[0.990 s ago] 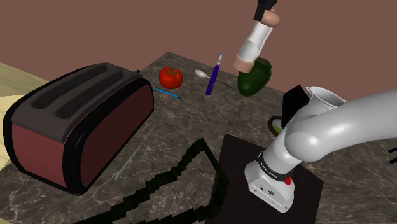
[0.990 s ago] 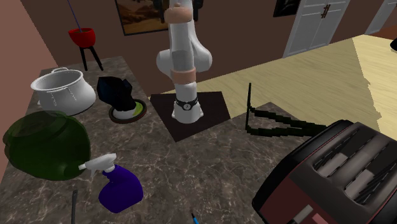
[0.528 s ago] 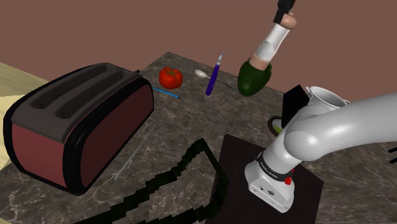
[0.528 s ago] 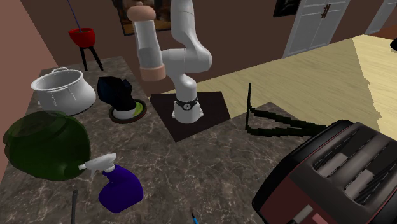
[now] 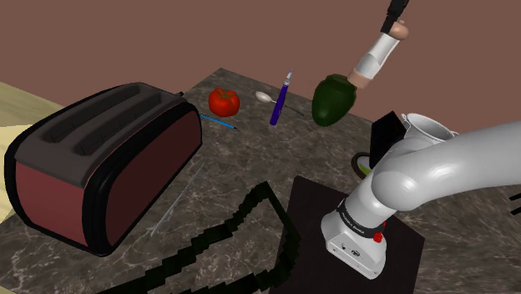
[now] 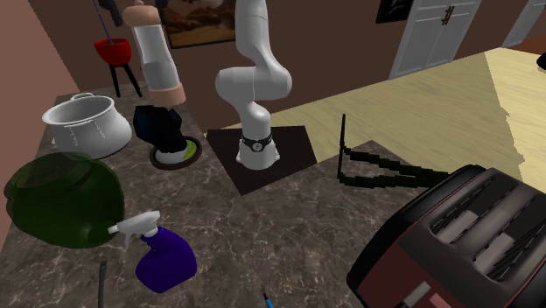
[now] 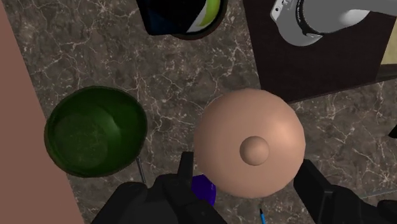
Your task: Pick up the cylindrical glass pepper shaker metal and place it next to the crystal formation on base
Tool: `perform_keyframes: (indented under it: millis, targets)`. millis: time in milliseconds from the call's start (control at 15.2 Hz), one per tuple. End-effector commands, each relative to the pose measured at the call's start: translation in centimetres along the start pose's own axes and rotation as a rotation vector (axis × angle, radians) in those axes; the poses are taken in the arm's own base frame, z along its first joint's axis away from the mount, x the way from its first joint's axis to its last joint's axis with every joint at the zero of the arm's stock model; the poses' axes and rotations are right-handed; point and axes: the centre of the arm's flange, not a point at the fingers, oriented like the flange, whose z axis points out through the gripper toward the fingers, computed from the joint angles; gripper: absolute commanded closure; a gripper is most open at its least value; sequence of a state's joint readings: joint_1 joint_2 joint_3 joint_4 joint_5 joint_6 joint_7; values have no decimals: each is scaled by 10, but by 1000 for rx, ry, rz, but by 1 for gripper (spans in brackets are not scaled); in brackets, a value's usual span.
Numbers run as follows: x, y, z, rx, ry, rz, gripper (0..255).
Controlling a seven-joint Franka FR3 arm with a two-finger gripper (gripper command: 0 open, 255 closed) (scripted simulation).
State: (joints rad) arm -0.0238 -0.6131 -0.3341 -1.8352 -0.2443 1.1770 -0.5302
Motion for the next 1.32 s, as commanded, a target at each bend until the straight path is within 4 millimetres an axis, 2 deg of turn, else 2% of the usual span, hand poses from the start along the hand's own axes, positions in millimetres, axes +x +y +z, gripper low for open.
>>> perform_keyframes:
  millis: [0,594,660,1254]
  targets:
    - [-12,26,3,0,0,-1,255]
    - [-58,135,7,-1,0,-1,255]
    - [-60,139,7,0,0,-1,255]
    - [-56,139,55,0,0,-1,255]
